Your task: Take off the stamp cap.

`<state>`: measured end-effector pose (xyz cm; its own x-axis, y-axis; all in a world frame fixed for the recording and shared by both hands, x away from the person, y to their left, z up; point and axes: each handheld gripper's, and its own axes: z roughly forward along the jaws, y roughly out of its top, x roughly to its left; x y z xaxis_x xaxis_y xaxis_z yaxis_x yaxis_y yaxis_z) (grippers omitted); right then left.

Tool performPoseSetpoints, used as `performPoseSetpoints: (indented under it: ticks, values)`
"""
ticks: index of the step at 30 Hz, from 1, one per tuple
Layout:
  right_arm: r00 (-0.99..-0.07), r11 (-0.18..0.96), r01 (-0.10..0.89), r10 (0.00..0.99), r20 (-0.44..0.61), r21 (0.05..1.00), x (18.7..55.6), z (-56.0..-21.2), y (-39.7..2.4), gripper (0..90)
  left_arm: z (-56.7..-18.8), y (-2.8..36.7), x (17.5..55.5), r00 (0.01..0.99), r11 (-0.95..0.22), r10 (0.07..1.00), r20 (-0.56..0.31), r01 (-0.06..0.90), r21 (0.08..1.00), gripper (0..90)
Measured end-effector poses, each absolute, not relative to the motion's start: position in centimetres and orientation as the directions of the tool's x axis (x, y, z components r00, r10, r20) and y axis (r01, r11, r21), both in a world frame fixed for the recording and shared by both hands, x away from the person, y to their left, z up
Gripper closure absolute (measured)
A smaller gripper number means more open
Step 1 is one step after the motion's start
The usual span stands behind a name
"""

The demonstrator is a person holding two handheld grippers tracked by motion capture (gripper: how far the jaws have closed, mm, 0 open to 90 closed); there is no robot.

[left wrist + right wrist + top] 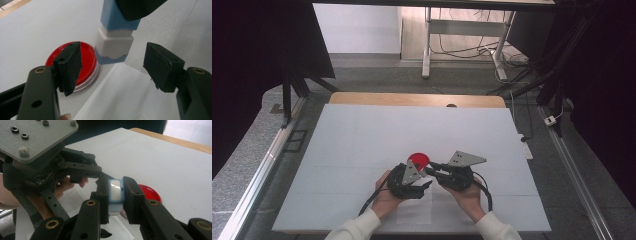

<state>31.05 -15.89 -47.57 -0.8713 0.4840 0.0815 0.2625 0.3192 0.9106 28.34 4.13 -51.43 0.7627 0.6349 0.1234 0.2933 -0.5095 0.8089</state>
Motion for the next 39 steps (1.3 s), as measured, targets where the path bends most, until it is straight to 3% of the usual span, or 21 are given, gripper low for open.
performPoseSetpoints:
  ticks: [19, 39]
  values:
    - [-0.872, 0.318, 0.265, 0.482, 0.085, 0.910, 31.05, -47.64, -15.85, 75.2, -51.41, 4.30, 28.28, 0.765, -0.516, 0.630, 0.137, 0.280, 0.810, 49.8]
    - [-0.871, 0.311, 0.264, 0.483, 0.088, 0.913, 30.94, -47.71, -15.78, 75.2, -51.57, 4.35, 28.37, 0.764, -0.527, 0.630, 0.138, 0.290, 0.799, 61.4]
